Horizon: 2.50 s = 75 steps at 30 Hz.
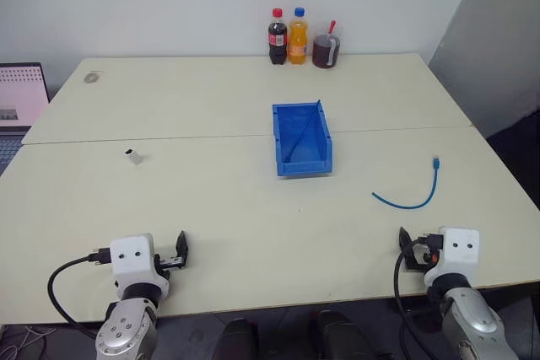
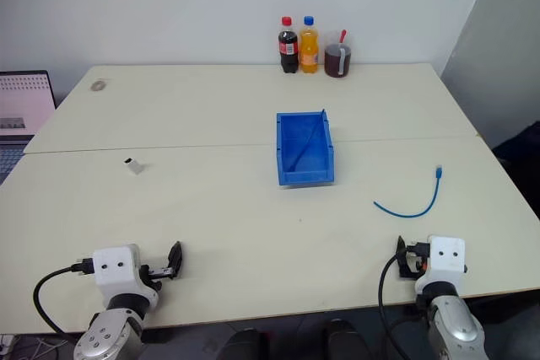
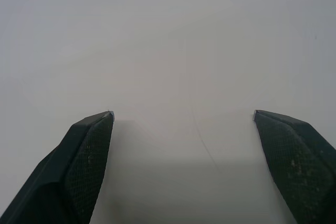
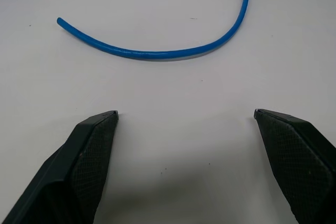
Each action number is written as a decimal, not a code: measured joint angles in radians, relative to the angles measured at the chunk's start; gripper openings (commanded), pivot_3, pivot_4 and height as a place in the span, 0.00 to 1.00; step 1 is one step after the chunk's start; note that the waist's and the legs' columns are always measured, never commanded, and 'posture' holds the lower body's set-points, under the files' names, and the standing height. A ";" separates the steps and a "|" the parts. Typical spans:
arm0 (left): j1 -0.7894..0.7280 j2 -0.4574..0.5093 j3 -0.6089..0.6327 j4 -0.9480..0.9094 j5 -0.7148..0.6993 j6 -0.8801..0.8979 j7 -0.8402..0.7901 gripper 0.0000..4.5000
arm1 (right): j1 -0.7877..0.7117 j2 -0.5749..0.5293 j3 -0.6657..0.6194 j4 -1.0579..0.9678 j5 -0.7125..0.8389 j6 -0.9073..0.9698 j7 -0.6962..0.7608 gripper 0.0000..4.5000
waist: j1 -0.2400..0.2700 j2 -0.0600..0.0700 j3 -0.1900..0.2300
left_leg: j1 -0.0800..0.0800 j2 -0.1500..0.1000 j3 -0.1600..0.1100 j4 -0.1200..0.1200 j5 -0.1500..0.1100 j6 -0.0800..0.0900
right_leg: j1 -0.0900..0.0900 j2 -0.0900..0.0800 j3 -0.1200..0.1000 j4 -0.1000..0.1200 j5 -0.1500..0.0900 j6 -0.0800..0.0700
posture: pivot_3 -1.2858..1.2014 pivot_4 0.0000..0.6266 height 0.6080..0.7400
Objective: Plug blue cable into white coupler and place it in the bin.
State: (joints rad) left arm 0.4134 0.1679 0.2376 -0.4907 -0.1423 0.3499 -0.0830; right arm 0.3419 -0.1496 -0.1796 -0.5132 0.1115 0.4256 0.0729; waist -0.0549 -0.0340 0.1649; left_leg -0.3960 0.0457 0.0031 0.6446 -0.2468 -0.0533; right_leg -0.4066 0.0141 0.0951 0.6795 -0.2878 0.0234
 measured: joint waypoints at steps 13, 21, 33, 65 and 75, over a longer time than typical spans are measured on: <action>-0.712 0.322 -0.267 0.158 -0.173 0.144 -0.584 1.00 | -0.431 -0.188 -0.139 0.158 0.059 0.245 0.020 0.98 | 0.015 -0.003 0.004 | -0.003 -0.010 0.005 0.000 0.003 0.004 | 0.001 0.002 0.001 -0.002 0.008 0.013 | 0.52 0.24 1.00; -1.088 0.246 -0.506 0.483 -0.170 0.054 -0.925 1.00 | -0.735 -0.296 -0.145 0.678 0.069 0.238 0.103 0.98 | 0.000 -0.001 0.005 | -0.005 -0.013 0.002 -0.001 -0.001 0.010 | -0.001 0.001 0.001 -0.003 0.008 0.010 | 0.52 0.24 1.00; -1.102 0.237 -0.507 0.565 -0.167 0.037 -0.982 1.00 | -0.752 -0.309 -0.182 0.763 0.110 0.214 0.121 0.61 | 0.002 -0.001 0.005 | -0.005 -0.015 0.000 0.001 -0.001 0.010 | 0.001 -0.002 0.000 0.000 0.007 0.012 | 0.52 0.24 1.00; 0.077 0.267 0.035 -0.285 -0.269 0.238 -0.610 1.00 | -0.886 -0.440 0.448 0.431 0.266 0.177 0.983 0.01 | -0.034 -0.008 0.012 | -0.002 -0.003 -0.004 0.004 -0.003 0.010 | 0.001 -0.003 0.003 -0.002 0.009 0.014 | 0.52 0.24 1.00; 0.572 -0.041 -0.044 -0.418 -0.047 -0.095 -0.338 1.00 | -1.180 -0.035 0.685 1.090 0.058 -0.034 1.058 0.11 | -0.009 -0.008 0.014 | -0.001 -0.001 0.007 0.006 0.000 0.013 | 0.001 -0.003 0.003 -0.002 0.003 0.004 | 0.52 0.24 1.00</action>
State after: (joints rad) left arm 0.9853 0.1273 0.1939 -0.9089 -0.1890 0.2548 -0.4207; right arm -0.8377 -0.1846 0.5055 0.5766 0.1699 0.3917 1.1309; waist -0.0642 -0.0419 0.1784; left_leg -0.3966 0.0446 0.0103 0.6503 -0.2471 -0.0406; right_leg -0.4061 0.0112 0.0985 0.6780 -0.2852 0.0276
